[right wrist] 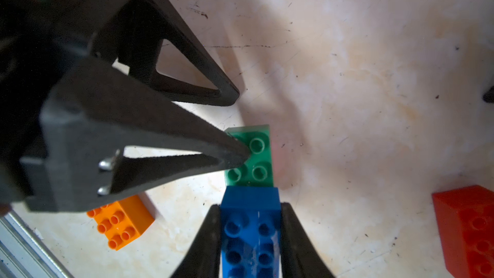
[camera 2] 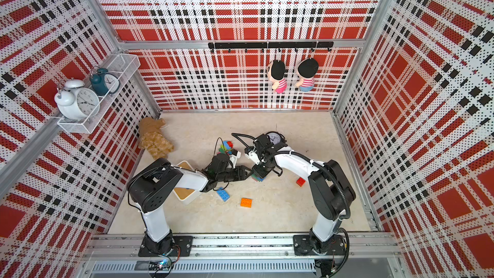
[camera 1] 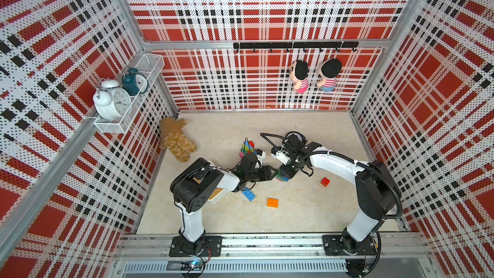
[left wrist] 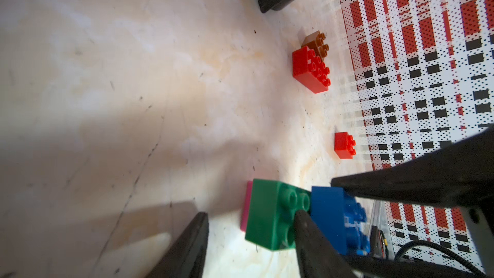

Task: Assemble a heart with building blocks
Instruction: Assemble the building block at the center of the board.

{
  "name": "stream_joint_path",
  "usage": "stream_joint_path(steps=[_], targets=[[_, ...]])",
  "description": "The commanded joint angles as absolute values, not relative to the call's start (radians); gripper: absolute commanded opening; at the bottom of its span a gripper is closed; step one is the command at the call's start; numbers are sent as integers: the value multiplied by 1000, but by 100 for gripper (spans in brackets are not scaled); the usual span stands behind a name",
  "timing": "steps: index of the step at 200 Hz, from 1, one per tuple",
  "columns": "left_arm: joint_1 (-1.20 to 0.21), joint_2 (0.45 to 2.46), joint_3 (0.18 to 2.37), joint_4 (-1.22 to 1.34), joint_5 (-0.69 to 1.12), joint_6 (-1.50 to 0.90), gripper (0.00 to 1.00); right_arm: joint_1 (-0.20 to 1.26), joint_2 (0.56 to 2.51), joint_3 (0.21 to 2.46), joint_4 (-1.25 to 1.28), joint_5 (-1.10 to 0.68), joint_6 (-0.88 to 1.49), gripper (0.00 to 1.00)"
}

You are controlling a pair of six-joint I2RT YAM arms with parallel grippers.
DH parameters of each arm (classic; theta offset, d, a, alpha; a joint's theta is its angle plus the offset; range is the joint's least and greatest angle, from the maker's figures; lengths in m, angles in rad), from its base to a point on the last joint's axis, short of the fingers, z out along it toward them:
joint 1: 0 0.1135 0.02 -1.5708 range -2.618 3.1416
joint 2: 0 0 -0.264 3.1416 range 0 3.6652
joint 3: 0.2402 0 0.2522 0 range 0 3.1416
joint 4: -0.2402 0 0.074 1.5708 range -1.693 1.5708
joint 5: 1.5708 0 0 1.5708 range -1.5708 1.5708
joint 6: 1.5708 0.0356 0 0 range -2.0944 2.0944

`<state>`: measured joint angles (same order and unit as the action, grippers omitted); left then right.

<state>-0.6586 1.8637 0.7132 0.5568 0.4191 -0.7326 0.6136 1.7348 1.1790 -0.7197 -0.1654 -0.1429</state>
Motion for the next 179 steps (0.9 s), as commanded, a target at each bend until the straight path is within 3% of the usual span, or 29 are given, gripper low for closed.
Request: stream_joint_path(steps=[1, 141, 150, 158, 179], targets=[[-654, 1877, 712, 529, 413, -721, 54, 621, 1821, 1080, -818, -60, -227, 0], [-641, 1876, 721, 529, 420, -716, 54, 663, 1785, 1073, -799, -94, -258, 0], [-643, 1870, 722, 528, 420, -716, 55, 661, 1754, 1075, -772, -124, -253, 12], [-644, 1866, 725, 529, 420, -716, 56, 658, 1726, 1080, -746, -149, -243, 31], [-647, 1853, 736, 529, 423, -719, 57, 649, 1648, 1091, -679, -202, -211, 52]])
